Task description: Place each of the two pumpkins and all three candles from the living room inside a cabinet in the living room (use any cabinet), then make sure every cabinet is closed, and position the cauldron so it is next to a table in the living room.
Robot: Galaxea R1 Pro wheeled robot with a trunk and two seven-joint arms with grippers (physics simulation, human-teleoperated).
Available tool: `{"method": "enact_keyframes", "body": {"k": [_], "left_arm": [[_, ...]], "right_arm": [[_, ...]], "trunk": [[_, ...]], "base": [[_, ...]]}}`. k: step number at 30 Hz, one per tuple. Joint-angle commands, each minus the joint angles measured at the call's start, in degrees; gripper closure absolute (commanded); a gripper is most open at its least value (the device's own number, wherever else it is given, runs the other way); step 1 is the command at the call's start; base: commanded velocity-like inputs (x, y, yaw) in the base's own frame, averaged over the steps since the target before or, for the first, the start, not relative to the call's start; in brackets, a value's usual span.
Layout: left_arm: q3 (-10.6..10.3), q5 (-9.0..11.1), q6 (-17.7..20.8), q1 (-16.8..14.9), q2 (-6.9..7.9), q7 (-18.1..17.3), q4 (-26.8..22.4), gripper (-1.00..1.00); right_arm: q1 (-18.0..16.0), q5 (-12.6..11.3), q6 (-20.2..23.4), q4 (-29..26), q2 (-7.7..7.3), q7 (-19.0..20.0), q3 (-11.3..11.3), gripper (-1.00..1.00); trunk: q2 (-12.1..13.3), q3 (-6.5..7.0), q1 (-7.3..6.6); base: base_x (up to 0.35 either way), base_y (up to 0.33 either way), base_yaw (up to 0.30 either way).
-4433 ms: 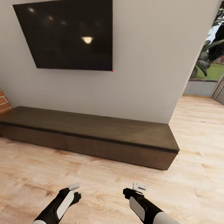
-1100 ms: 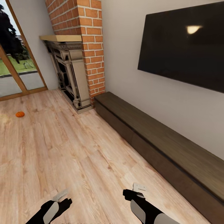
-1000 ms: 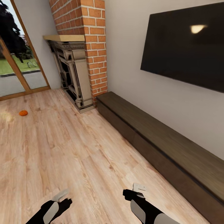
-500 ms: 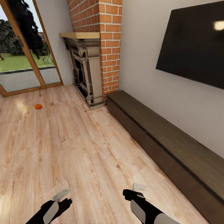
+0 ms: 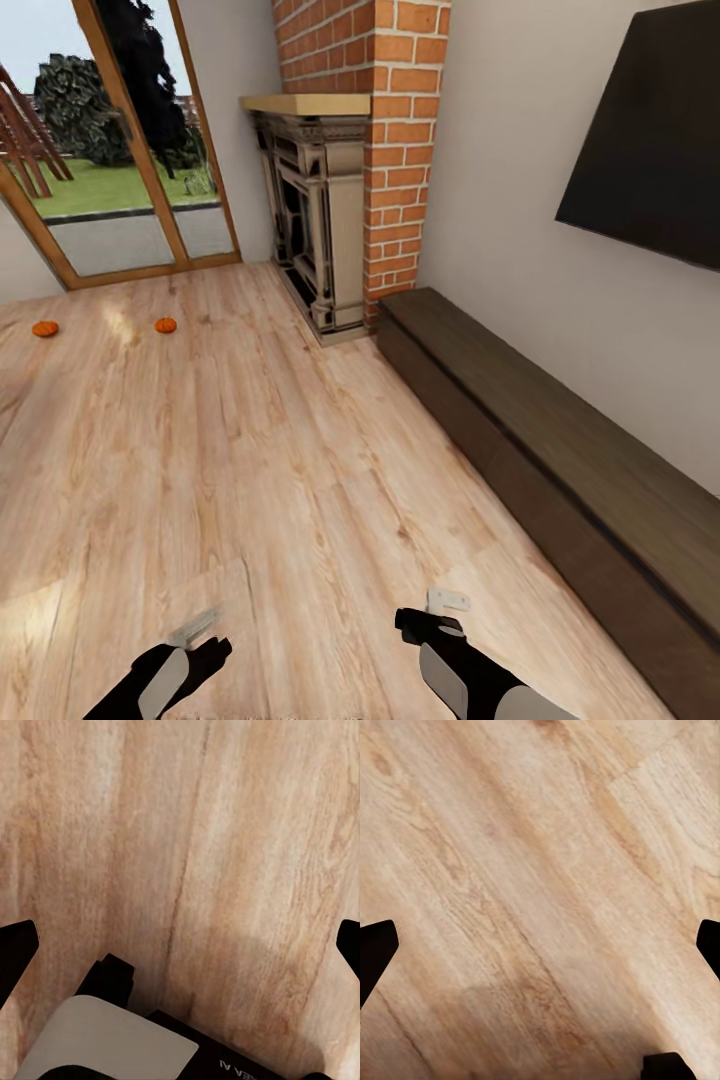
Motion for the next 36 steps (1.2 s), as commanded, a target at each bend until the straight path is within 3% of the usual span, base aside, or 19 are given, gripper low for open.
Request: {"method": "enact_keyframes", "body": {"k": [1,21,36], "left_arm": [[-0.07,0.55,0.26,0.0,-0.01,0.4,-0.14,-1.0],[-0.07,0.51,0.26,0.0,0.09,0.34,-0.14,-1.0],[-0.06,0.37,0.26,0.0,0.14,0.32,-0.14,-1.0]], "right_arm": [[-0.04,-0.31,0.18,-0.1,-0.04,-0.43,0.49,-1.0],[1.28,-0.23,-4.07,-0.17,0.05,-0.43,0.57,-1.0],[1.37,0.23,-4.38,-0.18,0.05,-0.45,0.57,-1.0]], "trunk": [[-0.03,-0.11,0.0],[-0.03,-1.35,0.0],[-0.03,-1.59,0.0]], "base": [[0.0,0.0,0.234],[0.007,0.0,0.234],[0.26,0.028,0.263]]}}
